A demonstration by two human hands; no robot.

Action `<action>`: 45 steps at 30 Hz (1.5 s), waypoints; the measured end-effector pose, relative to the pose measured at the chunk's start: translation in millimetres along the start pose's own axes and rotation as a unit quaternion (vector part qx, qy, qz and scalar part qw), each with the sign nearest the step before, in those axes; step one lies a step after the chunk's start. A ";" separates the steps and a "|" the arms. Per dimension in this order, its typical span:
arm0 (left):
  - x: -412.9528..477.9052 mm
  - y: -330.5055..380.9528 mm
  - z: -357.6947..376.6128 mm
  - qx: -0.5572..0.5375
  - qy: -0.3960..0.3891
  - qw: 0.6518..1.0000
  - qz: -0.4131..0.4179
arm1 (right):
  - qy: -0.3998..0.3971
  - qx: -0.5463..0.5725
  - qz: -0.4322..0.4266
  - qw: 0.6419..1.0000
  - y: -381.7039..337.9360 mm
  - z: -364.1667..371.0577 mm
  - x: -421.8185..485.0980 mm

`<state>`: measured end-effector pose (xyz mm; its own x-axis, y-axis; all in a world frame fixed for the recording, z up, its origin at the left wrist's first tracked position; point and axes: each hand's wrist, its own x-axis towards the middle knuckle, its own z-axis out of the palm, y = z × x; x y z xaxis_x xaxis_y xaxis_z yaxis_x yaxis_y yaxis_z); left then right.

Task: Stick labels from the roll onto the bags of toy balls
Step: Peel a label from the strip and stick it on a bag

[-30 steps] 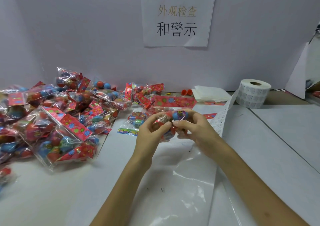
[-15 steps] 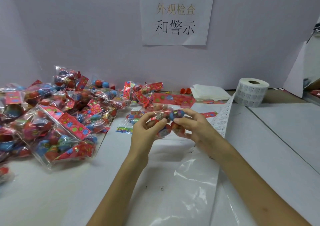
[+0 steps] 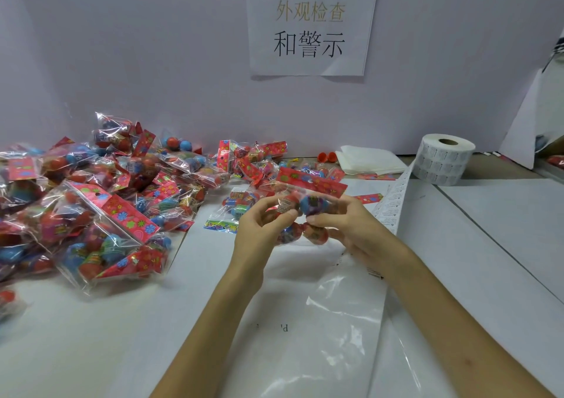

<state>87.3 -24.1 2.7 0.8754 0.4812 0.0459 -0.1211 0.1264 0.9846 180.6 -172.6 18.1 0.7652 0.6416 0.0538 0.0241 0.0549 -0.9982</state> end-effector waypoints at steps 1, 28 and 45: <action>0.0 0.5 0.0 0.000 -0.001 1.000 -0.001 | -0.003 -0.006 0.005 1.000 -0.6 -0.4 0.1; -2.2 1.0 0.7 0.046 0.041 0.998 0.005 | 0.029 -0.162 -0.039 0.986 -2.2 5.6 -2.0; 2.3 -5.5 -4.9 0.034 0.156 0.987 0.028 | 0.240 -0.319 -0.193 0.896 -4.9 -11.8 2.4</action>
<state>87.7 -19.4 -3.5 0.6800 0.7310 0.0572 -0.1246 0.0383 0.9915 189.9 -180.3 22.8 0.8053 0.2574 0.5341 0.5929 -0.3448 -0.7277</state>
